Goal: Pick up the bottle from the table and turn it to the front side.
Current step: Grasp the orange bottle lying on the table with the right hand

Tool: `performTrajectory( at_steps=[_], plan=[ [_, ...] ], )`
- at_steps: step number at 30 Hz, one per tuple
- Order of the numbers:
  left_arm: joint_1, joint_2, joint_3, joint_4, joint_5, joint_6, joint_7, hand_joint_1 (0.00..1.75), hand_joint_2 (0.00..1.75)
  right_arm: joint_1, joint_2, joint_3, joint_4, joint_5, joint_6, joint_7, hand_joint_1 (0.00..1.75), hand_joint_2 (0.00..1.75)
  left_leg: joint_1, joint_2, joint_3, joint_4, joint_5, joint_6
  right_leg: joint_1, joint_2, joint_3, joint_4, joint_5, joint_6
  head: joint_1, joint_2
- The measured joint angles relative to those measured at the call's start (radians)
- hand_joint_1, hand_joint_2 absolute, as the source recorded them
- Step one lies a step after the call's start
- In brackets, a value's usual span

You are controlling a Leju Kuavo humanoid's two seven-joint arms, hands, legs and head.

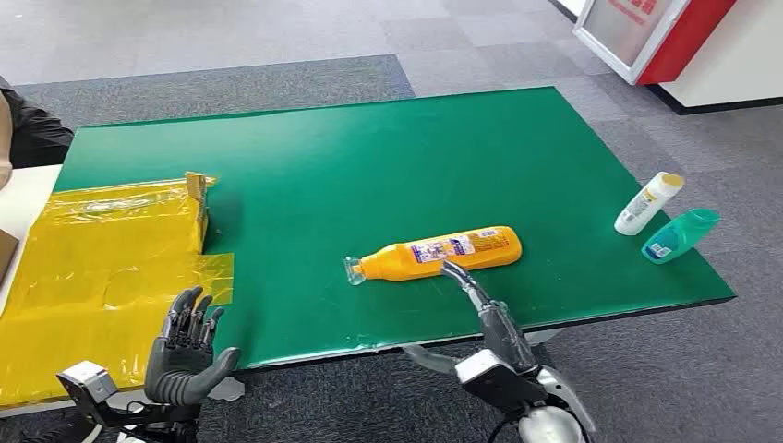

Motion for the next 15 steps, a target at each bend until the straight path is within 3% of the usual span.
performTrajectory(
  at_steps=[4,10,15],
  plan=[
    [0.001,0.001,0.004,-0.001,0.01,-0.016,0.0,0.0,1.75,-0.048,-0.006,0.002,-0.007,0.142,-0.039,0.072,0.0,1.75,0.0,0.0,0.0,0.0,0.0,0.0,0.0,0.0,0.0,0.0,0.0,0.0,0.0,0.0],
    [-0.004,0.004,0.022,0.0,0.022,-0.057,-0.018,0.0,1.75,-0.225,-0.059,0.015,0.072,0.337,-0.017,0.263,0.0,1.75,0.0,0.0,0.0,0.0,0.003,0.001,0.0,0.0,0.0,0.0,0.003,0.001,0.0,0.0],
    [-0.008,0.005,0.035,0.002,0.022,-0.066,-0.024,0.0,1.75,-0.312,-0.085,0.016,0.148,0.356,-0.012,0.288,0.0,1.75,0.0,0.0,0.0,0.0,0.003,0.001,0.0,0.0,0.0,0.0,0.003,0.001,0.0,0.0]
  ],
)
